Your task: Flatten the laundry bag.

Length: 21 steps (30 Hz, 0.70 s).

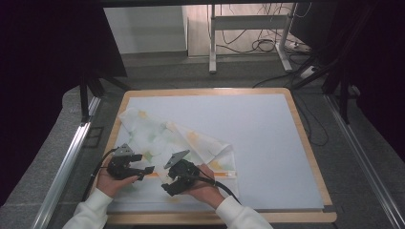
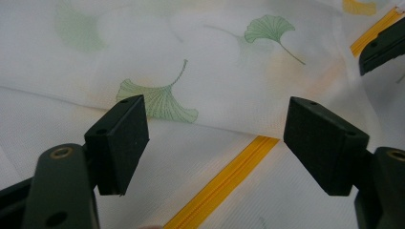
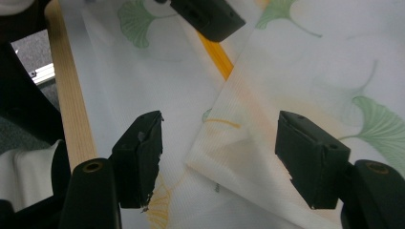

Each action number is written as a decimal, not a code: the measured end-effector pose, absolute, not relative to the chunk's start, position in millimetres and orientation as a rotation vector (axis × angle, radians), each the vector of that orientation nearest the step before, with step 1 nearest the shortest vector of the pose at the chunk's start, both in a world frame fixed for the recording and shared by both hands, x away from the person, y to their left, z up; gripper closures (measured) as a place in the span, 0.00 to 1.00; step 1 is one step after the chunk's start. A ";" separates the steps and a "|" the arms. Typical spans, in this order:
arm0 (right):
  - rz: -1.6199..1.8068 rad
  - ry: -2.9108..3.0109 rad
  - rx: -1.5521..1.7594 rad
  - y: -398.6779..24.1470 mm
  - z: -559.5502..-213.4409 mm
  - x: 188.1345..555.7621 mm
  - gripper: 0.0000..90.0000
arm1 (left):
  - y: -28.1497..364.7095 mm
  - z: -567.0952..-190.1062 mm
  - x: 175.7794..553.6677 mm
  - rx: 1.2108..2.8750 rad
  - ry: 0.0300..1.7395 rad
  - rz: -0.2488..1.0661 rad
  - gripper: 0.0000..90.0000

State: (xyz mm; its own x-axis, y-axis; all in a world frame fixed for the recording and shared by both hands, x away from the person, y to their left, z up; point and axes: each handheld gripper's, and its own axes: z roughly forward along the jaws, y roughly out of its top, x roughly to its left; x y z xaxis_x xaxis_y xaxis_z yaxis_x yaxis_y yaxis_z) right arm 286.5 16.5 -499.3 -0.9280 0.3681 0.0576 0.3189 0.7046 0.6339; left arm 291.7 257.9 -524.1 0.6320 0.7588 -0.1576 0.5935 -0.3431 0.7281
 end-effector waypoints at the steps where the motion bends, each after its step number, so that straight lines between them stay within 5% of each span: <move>1: 1.007 2.845 0.570 18.6 -503.7 286.3 0.36 | 257.8 -524.2 291.7 2.064 1.054 0.266 0.26; 21: 0.843 2.843 0.545 27.1 -522.3 285.3 0.45 | 257.0 -525.1 291.9 2.076 1.055 0.270 0.25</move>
